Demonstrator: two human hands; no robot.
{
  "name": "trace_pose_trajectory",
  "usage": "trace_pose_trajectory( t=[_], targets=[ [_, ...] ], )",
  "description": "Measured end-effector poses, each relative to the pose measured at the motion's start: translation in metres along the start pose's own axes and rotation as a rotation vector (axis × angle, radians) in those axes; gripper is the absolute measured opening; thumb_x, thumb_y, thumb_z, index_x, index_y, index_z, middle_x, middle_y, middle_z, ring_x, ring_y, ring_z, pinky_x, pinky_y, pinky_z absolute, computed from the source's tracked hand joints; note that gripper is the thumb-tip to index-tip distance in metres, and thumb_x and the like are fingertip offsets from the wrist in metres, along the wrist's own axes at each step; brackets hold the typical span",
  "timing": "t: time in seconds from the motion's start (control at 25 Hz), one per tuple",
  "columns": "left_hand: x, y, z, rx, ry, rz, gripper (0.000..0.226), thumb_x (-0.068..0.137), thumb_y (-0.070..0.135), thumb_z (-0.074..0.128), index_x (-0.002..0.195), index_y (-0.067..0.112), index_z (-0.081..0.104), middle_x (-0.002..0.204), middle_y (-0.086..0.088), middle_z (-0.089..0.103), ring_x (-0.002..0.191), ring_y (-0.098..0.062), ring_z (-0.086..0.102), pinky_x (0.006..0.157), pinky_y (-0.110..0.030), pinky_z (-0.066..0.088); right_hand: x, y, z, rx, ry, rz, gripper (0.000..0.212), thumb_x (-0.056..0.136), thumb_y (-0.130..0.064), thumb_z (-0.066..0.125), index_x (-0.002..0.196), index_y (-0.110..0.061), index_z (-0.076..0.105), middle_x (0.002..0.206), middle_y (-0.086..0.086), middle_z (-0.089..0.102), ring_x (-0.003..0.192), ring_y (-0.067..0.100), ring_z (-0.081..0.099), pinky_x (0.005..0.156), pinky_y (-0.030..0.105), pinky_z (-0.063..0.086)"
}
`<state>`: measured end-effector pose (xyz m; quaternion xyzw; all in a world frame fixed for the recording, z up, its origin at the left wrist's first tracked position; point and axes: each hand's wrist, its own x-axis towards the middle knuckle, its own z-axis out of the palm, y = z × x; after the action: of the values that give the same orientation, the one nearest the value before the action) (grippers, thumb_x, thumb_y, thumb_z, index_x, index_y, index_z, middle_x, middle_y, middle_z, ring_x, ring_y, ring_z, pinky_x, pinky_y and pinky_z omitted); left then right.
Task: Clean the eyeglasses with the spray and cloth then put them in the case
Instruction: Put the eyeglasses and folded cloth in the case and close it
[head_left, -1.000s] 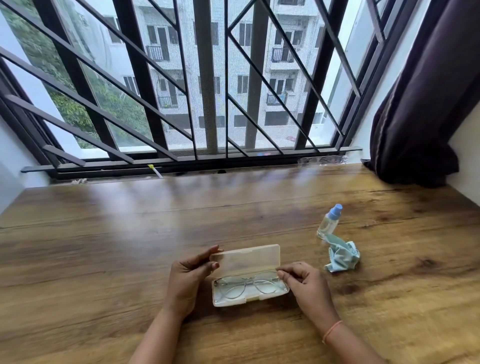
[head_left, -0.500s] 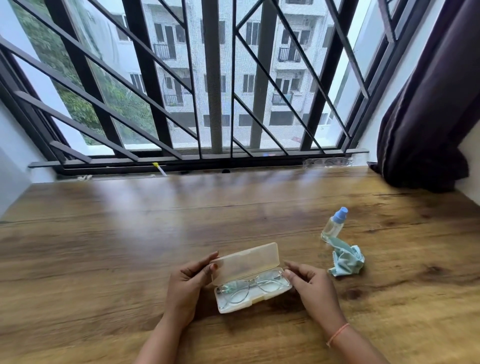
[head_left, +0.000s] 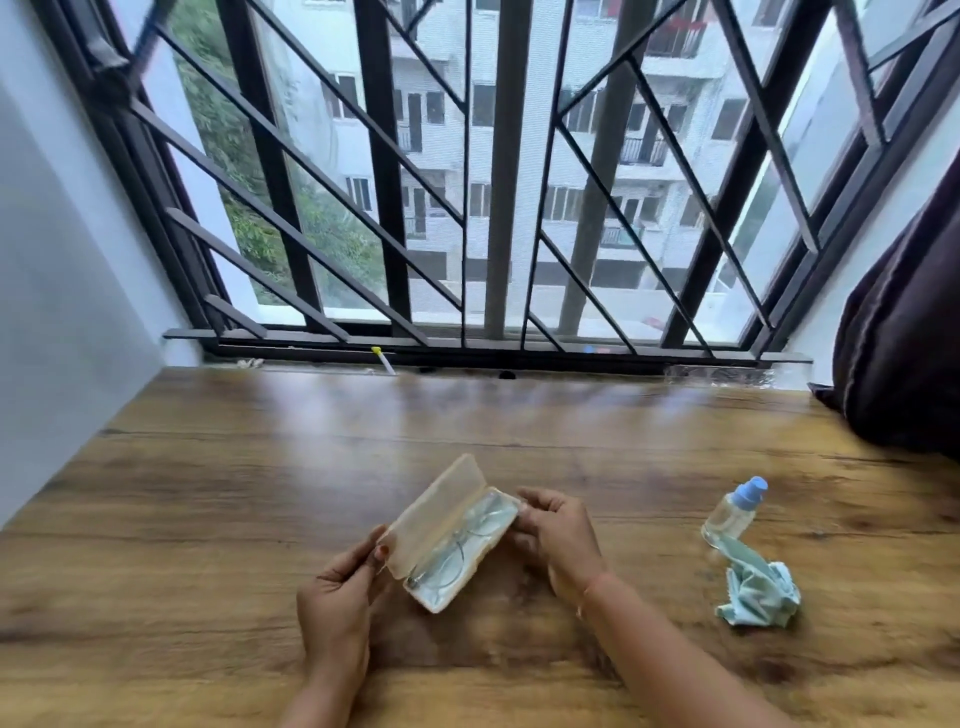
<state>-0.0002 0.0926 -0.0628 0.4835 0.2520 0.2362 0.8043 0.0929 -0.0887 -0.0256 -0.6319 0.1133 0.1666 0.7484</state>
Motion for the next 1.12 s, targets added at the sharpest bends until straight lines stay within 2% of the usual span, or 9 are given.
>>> trace_pose_trajectory(
  t=[0.2, 0.36, 0.44, 0.64, 0.76, 0.88, 0.96, 1.04, 1.12],
  targets=[
    [0.023, 0.016, -0.009, -0.041, 0.238, 0.116, 0.024, 0.079, -0.011, 0.059, 0.090, 0.007, 0.071, 0.064, 0.010, 0.071, 0.060, 0.000, 0.065, 0.068, -0.016, 0.055, 0.039, -0.007, 0.077, 0.000, -0.134, 0.017, 0.023, 0.085, 0.012, 0.051, 0.107, 0.010, 0.056, 0.078, 0.011, 0.063, 0.051, 0.007, 0.063, 0.047, 0.016, 0.051],
    [0.035, 0.012, -0.016, -0.015, 0.299, 0.148, 0.026, 0.079, -0.008, 0.063, 0.103, 0.002, 0.066, 0.067, 0.014, 0.070, 0.060, 0.002, 0.062, 0.069, -0.014, 0.054, 0.059, -0.003, 0.105, -0.007, -0.165, -0.001, 0.026, 0.084, 0.015, 0.050, 0.109, 0.013, 0.057, 0.098, 0.021, 0.063, 0.081, 0.026, 0.060, 0.081, 0.035, 0.051],
    [0.038, 0.008, -0.019, -0.012, 0.305, 0.154, 0.029, 0.079, -0.004, 0.064, 0.107, -0.001, 0.064, 0.079, 0.012, 0.071, 0.067, 0.000, 0.062, 0.077, -0.020, 0.053, 0.060, 0.000, 0.110, -0.002, -0.165, -0.014, 0.024, 0.084, 0.015, 0.048, 0.104, 0.010, 0.061, 0.100, 0.023, 0.064, 0.089, 0.030, 0.060, 0.087, 0.041, 0.050],
    [0.042, 0.002, -0.021, -0.022, 0.297, 0.180, 0.037, 0.079, -0.012, 0.059, 0.113, 0.002, 0.058, 0.079, 0.018, 0.072, 0.072, 0.002, 0.066, 0.073, -0.021, 0.055, 0.058, 0.008, 0.107, 0.121, -0.167, 0.005, 0.027, 0.087, 0.013, 0.047, 0.110, 0.007, 0.060, 0.094, 0.014, 0.067, 0.078, 0.018, 0.063, 0.066, 0.021, 0.056],
    [0.044, -0.004, -0.023, -0.008, 0.315, 0.190, 0.039, 0.077, -0.012, 0.061, 0.114, 0.000, 0.058, 0.088, 0.016, 0.072, 0.082, -0.002, 0.065, 0.081, -0.025, 0.052, 0.060, 0.012, 0.103, 0.146, -0.156, 0.029, 0.033, 0.089, 0.012, 0.045, 0.121, 0.010, 0.052, 0.117, 0.024, 0.060, 0.085, 0.020, 0.061, 0.072, 0.020, 0.054],
    [0.047, -0.007, -0.025, 0.002, 0.361, 0.190, 0.039, 0.076, -0.011, 0.063, 0.115, -0.005, 0.060, 0.105, -0.002, 0.068, 0.090, -0.011, 0.063, 0.084, -0.028, 0.050, 0.062, 0.014, 0.101, 0.161, -0.174, 0.041, 0.036, 0.088, 0.013, 0.046, 0.124, 0.012, 0.048, 0.120, 0.026, 0.057, 0.079, 0.013, 0.064, 0.075, 0.019, 0.053],
    [0.049, -0.009, -0.025, 0.021, 0.367, 0.174, 0.041, 0.076, -0.010, 0.064, 0.115, 0.000, 0.060, 0.096, 0.010, 0.071, 0.080, -0.001, 0.065, 0.083, -0.028, 0.051, 0.062, 0.014, 0.101, 0.158, -0.185, 0.042, 0.038, 0.088, 0.014, 0.046, 0.125, 0.012, 0.046, 0.117, 0.027, 0.057, 0.073, 0.009, 0.066, 0.077, 0.019, 0.053],
    [0.051, -0.011, -0.026, 0.035, 0.365, 0.160, 0.043, 0.076, -0.010, 0.064, 0.116, 0.003, 0.059, 0.087, 0.023, 0.070, 0.080, -0.001, 0.065, 0.084, -0.032, 0.053, 0.061, 0.016, 0.100, 0.131, -0.196, 0.026, 0.040, 0.087, 0.015, 0.045, 0.128, 0.011, 0.044, 0.123, 0.029, 0.055, 0.087, 0.017, 0.064, 0.085, 0.025, 0.050],
    [0.052, -0.013, -0.028, 0.043, 0.366, 0.170, 0.042, 0.076, -0.009, 0.066, 0.116, 0.001, 0.060, 0.091, 0.025, 0.068, 0.093, -0.015, 0.065, 0.093, -0.040, 0.050, 0.060, 0.018, 0.098, 0.115, -0.197, 0.013, 0.042, 0.088, 0.014, 0.046, 0.129, 0.010, 0.043, 0.125, 0.029, 0.054, 0.103, 0.023, 0.057, 0.090, 0.028, 0.047]
  ],
)
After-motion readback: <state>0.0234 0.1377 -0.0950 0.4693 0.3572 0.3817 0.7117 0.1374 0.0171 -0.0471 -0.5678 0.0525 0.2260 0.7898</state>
